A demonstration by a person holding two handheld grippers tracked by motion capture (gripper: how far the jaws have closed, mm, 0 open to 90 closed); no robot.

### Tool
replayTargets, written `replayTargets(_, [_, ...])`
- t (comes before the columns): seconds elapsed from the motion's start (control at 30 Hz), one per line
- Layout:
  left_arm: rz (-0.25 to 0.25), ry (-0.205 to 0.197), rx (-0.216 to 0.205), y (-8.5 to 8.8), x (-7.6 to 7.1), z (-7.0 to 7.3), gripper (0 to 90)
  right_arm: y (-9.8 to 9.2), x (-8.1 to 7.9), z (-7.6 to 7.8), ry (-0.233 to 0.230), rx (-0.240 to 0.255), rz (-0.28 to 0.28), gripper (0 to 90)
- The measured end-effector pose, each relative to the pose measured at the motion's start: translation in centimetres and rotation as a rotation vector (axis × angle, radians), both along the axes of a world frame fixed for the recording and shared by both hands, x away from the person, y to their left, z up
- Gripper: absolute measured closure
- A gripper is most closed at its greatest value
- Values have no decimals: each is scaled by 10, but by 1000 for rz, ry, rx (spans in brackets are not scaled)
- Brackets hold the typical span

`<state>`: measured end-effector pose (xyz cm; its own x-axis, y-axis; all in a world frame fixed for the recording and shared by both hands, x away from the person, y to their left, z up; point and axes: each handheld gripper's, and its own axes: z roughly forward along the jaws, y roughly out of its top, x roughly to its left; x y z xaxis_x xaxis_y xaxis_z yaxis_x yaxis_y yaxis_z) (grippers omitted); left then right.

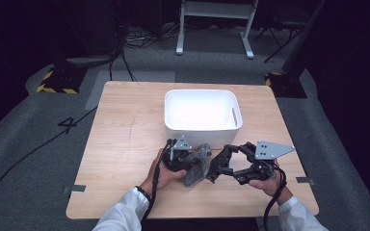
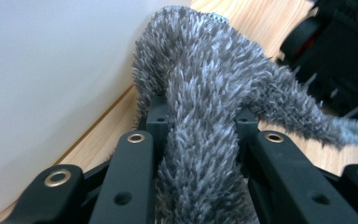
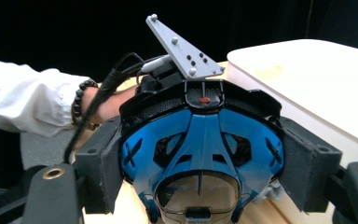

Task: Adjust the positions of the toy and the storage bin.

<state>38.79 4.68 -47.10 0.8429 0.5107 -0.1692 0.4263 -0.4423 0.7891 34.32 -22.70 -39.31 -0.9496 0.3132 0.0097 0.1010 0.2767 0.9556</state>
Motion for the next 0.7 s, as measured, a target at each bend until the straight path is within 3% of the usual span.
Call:
replayTargets(0.07, [-42, -5, -29, -5, -5, 3, 699, 3, 0, -2, 4, -13, 6, 260])
replayTargets(0.13, [-93, -31, -29, -10, -12, 7, 702, 7, 0, -4, -16, -51, -11, 260])
replayTargets(0.2, [-125, -35, -59, -10, -16, 11, 704, 8, 0, -6, -28, -76, -41, 261])
replayTargets(0.33, [-184, -26, -91, -7, -22, 16, 705, 0, 5, -6, -24, -63, -95, 264])
replayTargets(0.53, [-252, -6, 2, -5, -26, 9, 705, -17, 11, 0, -24, -12, -177, 264])
replayTargets(0.7, [-296, -32, 145, -3, -35, 7, 706, -31, 15, 6, -30, 9, -236, 264])
